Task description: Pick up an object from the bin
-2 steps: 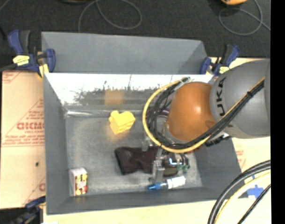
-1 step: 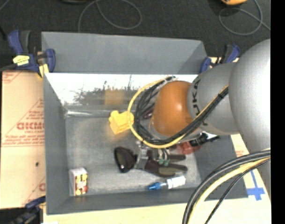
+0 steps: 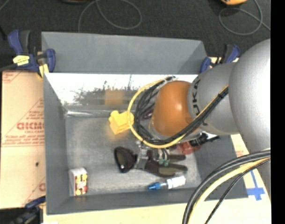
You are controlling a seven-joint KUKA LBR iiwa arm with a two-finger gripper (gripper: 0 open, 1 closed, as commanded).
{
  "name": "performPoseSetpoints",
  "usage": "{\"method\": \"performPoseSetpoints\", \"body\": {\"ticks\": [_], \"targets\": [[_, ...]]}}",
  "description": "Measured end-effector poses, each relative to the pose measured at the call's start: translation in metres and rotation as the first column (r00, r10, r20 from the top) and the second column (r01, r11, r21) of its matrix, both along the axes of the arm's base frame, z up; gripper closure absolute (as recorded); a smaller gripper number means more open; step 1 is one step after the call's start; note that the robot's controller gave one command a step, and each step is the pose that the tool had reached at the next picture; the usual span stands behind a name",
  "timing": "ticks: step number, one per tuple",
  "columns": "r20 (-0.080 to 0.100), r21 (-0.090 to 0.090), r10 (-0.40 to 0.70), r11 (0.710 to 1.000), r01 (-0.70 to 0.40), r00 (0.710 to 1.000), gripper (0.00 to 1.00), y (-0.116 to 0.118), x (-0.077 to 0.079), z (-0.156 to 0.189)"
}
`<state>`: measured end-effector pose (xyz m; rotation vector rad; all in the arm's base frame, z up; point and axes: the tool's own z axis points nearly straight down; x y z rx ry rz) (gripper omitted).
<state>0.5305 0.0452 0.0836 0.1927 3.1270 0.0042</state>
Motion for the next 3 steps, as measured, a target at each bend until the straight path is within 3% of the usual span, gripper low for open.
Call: {"method": "performPoseSetpoints", "body": {"ticks": [1, 2, 3], "targets": [[0.003, 0.0, -0.002, 1.0, 0.002, 1.0, 1.0, -0.007, 0.011, 0.104], [0.003, 0.0, -0.002, 1.0, 0.002, 1.0, 1.0, -0.008, 0.011, 0.104], [-0.001, 0.001, -0.016, 1.0, 0.016, 1.0, 1.0, -0.007, 0.015, 0.152]]}}
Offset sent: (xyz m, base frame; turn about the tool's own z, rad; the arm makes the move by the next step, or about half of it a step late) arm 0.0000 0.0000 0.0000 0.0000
